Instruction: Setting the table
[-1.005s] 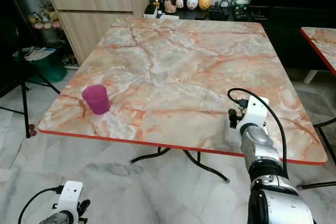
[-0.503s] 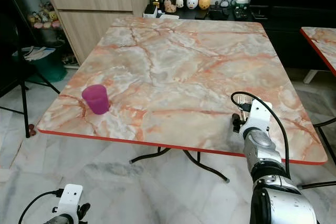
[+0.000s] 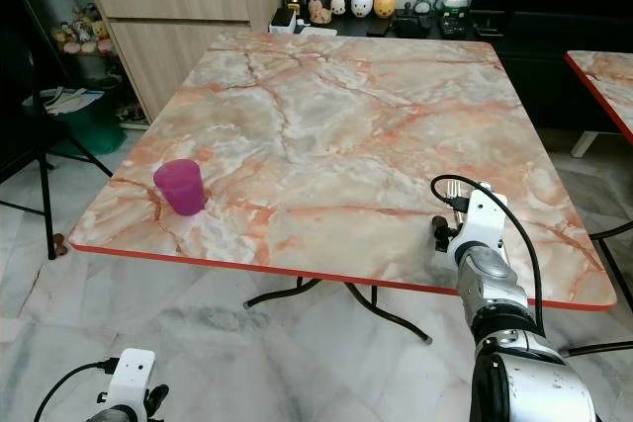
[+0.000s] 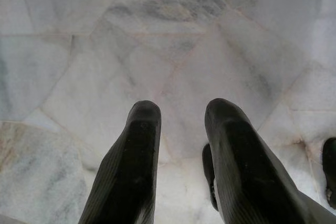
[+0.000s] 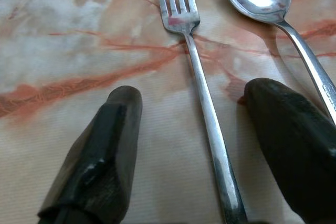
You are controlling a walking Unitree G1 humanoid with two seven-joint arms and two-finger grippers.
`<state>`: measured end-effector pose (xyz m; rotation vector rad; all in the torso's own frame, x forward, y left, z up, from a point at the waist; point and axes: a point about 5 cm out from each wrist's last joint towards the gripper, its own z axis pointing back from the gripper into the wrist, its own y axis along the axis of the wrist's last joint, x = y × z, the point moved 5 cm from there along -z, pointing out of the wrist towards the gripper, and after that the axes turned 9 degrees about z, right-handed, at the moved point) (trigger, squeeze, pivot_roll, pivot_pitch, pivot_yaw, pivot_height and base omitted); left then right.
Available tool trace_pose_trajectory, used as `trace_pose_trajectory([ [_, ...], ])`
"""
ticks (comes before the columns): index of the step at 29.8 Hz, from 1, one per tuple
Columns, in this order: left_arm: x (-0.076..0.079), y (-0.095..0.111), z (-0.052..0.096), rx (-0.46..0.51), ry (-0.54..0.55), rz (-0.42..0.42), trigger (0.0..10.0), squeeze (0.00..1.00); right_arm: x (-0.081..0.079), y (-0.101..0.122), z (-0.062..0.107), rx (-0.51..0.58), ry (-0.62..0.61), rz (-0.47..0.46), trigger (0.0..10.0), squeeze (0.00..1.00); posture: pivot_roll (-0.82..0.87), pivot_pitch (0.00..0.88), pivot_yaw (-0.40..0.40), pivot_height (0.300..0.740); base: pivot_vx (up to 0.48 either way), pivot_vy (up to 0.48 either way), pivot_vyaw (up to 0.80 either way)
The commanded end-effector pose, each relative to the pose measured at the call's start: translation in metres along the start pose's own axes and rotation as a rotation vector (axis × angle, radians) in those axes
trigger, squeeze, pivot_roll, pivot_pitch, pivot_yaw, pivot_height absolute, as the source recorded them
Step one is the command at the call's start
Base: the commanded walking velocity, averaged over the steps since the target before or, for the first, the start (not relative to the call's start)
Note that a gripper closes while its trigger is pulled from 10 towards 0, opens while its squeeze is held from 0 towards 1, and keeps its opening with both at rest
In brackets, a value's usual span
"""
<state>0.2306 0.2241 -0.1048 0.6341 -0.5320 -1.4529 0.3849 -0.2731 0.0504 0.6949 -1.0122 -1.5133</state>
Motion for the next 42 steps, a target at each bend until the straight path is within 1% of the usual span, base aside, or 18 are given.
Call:
trace_pose_trajectory([
  [1,-0.001,-0.010,0.002,-0.032,0.002,-0.007,10.0,0.00,0.000,-0.007,0.000,-0.041,-0.015,0.016,0.3,0.00,0.01,0.000,0.002,0.740,0.000,0.000,0.00],
  [2,-0.001,-0.010,0.002,-0.032,0.002,-0.007,10.0,0.00,0.000,-0.007,0.000,-0.041,-0.015,0.016,0.3,0.00,0.01,0.000,0.002,0.740,0.000,0.000,0.00],
  [3,-0.001,-0.010,0.002,-0.033,0.002,-0.006,10.0,0.00,0.003,-0.010,0.000,-0.053,-0.025,0.015,0.0,0.00,0.01,0.000,0.002,0.740,0.000,0.000,0.00],
  [10,-0.002,-0.012,0.002,-0.039,0.001,-0.003,10.0,0.00,0.006,-0.019,0.001,-0.078,-0.033,0.028,0.0,0.00,0.01,0.000,0.001,0.740,0.000,0.000,0.00],
  [18,-0.002,-0.012,0.002,-0.038,-0.001,-0.004,10.0,0.00,0.008,-0.020,0.002,-0.080,-0.041,0.030,0.0,0.00,0.01,0.000,0.000,0.740,0.000,0.000,0.00],
  [32,0.002,-0.008,0.001,-0.027,-0.011,-0.022,10.0,0.00,0.003,-0.023,0.002,-0.078,-0.027,0.028,0.0,0.00,0.01,0.000,0.001,0.740,0.000,0.000,0.00],
  [37,0.002,-0.009,0.002,-0.029,-0.013,-0.026,10.0,0.00,-0.002,-0.019,0.002,-0.044,-0.023,0.030,0.0,0.00,0.01,0.000,0.000,0.740,0.000,0.000,0.00],
  [41,0.003,-0.011,0.002,-0.031,-0.014,-0.032,10.0,0.00,-0.012,-0.013,0.003,0.046,-0.022,0.063,0.0,0.00,0.01,0.000,-0.002,0.740,0.000,0.000,0.00],
  [42,0.003,-0.011,0.002,-0.031,-0.014,-0.033,10.0,0.00,-0.012,-0.013,0.003,0.051,-0.022,0.066,0.0,0.00,0.01,0.000,-0.002,0.740,0.000,0.000,0.00],
])
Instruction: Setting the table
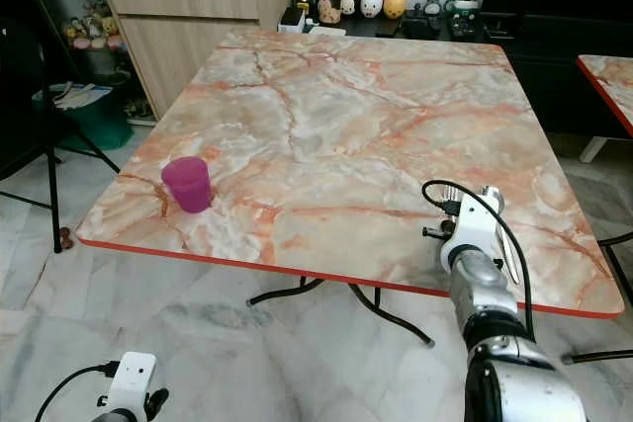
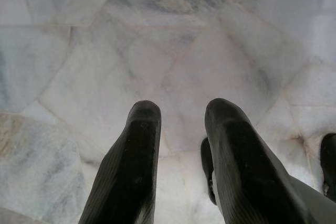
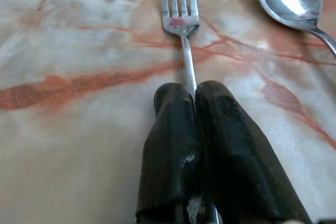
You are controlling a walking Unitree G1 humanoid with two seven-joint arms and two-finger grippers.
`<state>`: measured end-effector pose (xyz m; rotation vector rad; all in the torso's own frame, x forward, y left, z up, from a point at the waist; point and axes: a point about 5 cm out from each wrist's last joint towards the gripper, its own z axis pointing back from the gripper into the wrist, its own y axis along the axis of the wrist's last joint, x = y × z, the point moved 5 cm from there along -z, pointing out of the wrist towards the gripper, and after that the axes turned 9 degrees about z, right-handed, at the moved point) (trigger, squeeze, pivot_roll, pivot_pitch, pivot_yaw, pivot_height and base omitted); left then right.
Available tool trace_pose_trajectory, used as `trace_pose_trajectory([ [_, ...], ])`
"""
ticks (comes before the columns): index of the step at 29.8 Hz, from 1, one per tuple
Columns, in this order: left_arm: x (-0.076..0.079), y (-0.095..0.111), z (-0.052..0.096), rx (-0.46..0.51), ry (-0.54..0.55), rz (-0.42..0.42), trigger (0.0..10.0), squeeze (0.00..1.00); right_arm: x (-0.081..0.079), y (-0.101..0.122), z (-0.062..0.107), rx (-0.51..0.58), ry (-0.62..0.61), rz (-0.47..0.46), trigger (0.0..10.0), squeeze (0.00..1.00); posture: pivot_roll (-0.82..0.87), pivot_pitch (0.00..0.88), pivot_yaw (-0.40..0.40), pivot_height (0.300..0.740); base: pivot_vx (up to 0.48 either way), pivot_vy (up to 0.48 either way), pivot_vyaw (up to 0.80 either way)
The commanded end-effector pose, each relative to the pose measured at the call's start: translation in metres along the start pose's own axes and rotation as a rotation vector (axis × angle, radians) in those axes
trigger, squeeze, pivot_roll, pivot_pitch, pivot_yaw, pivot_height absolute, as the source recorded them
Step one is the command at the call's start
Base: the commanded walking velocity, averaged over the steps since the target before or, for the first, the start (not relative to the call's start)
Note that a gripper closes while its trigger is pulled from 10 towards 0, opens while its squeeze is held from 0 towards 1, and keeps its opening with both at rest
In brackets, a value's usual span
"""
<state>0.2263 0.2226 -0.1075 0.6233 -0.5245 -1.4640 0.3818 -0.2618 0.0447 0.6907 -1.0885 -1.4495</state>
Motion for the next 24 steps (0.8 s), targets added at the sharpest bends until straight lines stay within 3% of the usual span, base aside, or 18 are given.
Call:
trace_pose_trajectory([
  [1,0.002,-0.006,0.001,-0.019,-0.010,-0.026,10.0,0.00,-0.003,-0.008,0.002,-0.005,0.002,0.012,0.0,0.00,0.01,0.000,-0.004,0.740,0.000,0.000,0.00],
  [2,0.002,-0.006,0.001,-0.019,-0.010,-0.027,10.0,0.00,-0.005,-0.008,0.004,0.017,0.001,0.014,3.0,0.00,0.01,0.000,-0.004,0.740,0.000,0.000,0.00],
  [3,0.002,-0.007,0.001,-0.020,-0.010,-0.028,10.0,0.00,-0.005,-0.008,0.004,0.030,-0.001,0.016,3.0,0.00,0.01,0.000,-0.004,0.740,0.000,0.000,0.00],
  [4,0.002,-0.007,0.001,-0.020,-0.009,-0.028,10.0,0.00,-0.005,-0.006,0.005,0.047,-0.005,0.022,4.4,0.00,0.01,0.000,-0.003,0.740,0.000,0.000,0.00],
  [5,0.002,-0.007,0.001,-0.021,-0.009,-0.028,10.0,0.00,-0.006,-0.003,0.006,0.073,-0.005,0.025,10.0,0.00,0.01,0.000,-0.003,0.740,0.000,0.000,0.00],
  [12,0.005,-0.006,0.001,-0.018,-0.010,-0.025,10.0,0.00,-0.009,0.033,0.024,0.348,-0.024,0.035,10.0,0.00,0.01,0.000,-0.007,0.740,0.000,0.000,0.00],
  [24,0.004,-0.006,0.001,-0.016,-0.003,-0.025,10.0,0.00,-0.013,0.059,0.065,0.607,0.000,0.056,10.0,0.00,-0.01,0.000,-0.001,0.740,0.000,0.000,0.00],
])
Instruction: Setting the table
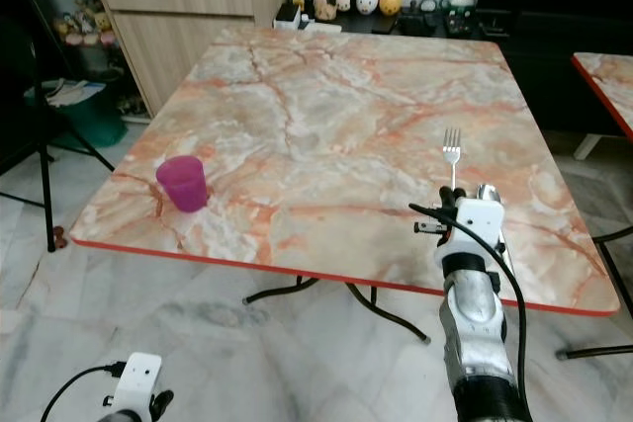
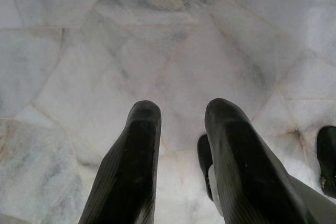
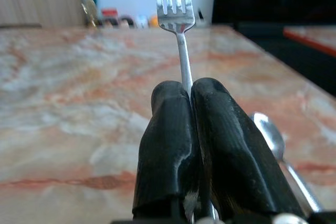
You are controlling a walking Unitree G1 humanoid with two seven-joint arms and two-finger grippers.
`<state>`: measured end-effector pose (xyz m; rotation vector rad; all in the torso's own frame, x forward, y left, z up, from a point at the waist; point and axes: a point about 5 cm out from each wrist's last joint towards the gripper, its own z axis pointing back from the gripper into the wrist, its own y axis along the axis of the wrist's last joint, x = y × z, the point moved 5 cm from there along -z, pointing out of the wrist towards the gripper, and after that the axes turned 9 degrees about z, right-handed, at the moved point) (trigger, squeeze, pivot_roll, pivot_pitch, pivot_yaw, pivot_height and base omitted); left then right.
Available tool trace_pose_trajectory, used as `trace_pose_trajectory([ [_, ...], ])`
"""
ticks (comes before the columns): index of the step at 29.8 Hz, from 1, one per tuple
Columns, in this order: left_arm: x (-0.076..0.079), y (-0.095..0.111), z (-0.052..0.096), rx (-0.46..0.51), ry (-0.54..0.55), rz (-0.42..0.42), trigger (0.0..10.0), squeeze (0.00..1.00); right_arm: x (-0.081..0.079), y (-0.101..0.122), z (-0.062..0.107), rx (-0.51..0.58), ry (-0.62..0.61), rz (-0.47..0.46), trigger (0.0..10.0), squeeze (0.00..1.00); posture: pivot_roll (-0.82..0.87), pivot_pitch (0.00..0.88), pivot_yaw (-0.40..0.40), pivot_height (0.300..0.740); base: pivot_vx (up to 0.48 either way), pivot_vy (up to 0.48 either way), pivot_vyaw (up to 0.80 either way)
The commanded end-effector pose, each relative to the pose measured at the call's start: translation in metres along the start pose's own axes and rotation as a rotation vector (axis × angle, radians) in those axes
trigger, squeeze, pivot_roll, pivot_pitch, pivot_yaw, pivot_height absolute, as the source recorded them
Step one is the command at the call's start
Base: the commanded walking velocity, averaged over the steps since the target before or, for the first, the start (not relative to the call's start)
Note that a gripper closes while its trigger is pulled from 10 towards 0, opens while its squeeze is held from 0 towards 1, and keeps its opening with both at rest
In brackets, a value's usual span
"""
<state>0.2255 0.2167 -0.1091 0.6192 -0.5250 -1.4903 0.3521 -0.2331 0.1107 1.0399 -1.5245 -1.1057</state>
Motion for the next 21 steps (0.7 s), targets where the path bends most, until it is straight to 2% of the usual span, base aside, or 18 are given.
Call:
trace_pose_trajectory([
  [1,-0.003,-0.004,0.001,-0.010,0.010,-0.007,10.0,0.00,-0.001,0.015,0.001,0.055,0.009,0.012,10.0,0.00,-0.01,0.000,0.002,0.740,0.000,0.000,0.00],
  [10,-0.002,0.000,0.000,0.001,0.009,-0.024,10.0,0.00,0.002,0.025,-0.003,0.073,-0.001,0.010,10.0,0.00,-0.02,0.000,0.004,0.740,0.000,0.000,0.00],
  [21,-0.002,0.005,0.000,0.019,0.008,-0.037,10.0,0.00,0.001,0.026,-0.005,0.060,-0.002,0.008,10.0,0.00,-0.02,0.000,0.007,0.740,0.000,-0.324,0.00],
])
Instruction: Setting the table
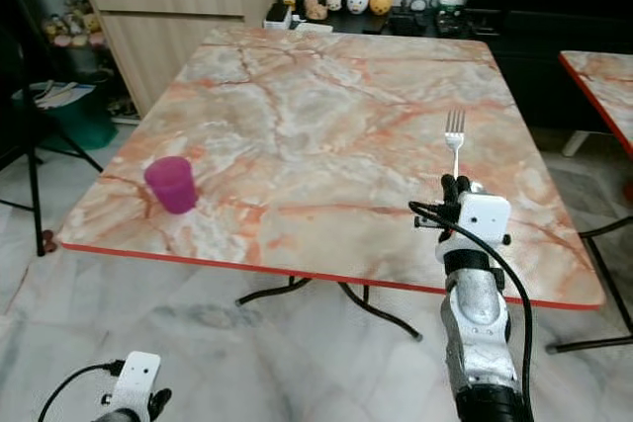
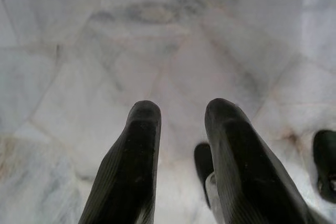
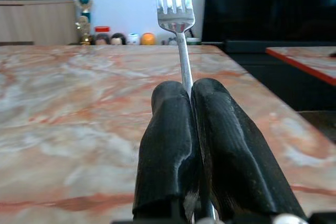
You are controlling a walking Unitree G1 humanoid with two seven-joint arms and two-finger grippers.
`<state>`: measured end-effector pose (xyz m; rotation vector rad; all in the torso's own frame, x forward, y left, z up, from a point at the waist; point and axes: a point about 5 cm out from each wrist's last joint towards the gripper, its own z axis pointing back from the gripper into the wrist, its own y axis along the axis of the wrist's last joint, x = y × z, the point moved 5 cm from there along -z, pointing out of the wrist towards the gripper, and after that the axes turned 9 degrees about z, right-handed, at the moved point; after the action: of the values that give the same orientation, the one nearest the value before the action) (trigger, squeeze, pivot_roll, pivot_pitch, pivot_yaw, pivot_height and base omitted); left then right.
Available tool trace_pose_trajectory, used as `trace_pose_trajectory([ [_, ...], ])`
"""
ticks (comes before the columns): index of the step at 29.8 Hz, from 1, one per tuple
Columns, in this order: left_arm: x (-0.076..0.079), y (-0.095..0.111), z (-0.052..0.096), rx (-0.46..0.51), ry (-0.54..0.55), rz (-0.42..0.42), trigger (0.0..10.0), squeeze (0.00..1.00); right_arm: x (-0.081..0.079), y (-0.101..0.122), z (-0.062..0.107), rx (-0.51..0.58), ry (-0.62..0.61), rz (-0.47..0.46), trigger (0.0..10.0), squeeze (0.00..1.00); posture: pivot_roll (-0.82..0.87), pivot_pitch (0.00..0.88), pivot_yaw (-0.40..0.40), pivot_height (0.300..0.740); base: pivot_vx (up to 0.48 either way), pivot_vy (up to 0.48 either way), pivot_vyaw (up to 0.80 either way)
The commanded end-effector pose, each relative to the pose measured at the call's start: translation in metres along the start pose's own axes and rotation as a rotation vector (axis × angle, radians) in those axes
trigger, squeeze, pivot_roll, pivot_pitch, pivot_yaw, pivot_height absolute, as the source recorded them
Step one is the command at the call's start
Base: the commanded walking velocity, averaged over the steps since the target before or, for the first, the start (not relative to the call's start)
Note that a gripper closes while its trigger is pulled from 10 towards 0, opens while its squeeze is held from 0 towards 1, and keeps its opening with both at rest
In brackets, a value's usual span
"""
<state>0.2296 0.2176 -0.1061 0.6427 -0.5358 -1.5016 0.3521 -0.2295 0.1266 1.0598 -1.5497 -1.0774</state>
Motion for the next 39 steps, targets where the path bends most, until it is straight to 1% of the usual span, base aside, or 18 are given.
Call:
trace_pose_trajectory([
  [1,-0.001,0.000,0.000,0.001,0.006,-0.021,10.0,0.00,0.001,0.009,-0.004,0.024,-0.005,0.003,10.0,0.00,-0.02,0.000,0.007,0.740,0.000,-0.424,0.00],
  [14,0.001,0.005,-0.001,0.018,0.004,-0.026,10.0,0.00,0.003,0.012,-0.007,0.023,-0.009,0.001,10.0,0.00,-0.02,0.000,0.007,0.740,0.000,-0.432,0.00],
  [32,0.008,0.018,-0.003,0.071,-0.014,-0.033,10.0,0.00,0.014,0.017,-0.008,0.031,-0.039,-0.001,10.0,0.00,-0.02,0.000,0.009,0.740,0.000,-0.430,0.00],
  [39,0.011,0.022,-0.004,0.085,-0.021,-0.038,10.0,0.00,0.014,0.020,-0.009,0.038,-0.042,0.000,10.0,0.00,-0.03,0.000,0.014,0.740,0.000,-0.430,0.00],
])
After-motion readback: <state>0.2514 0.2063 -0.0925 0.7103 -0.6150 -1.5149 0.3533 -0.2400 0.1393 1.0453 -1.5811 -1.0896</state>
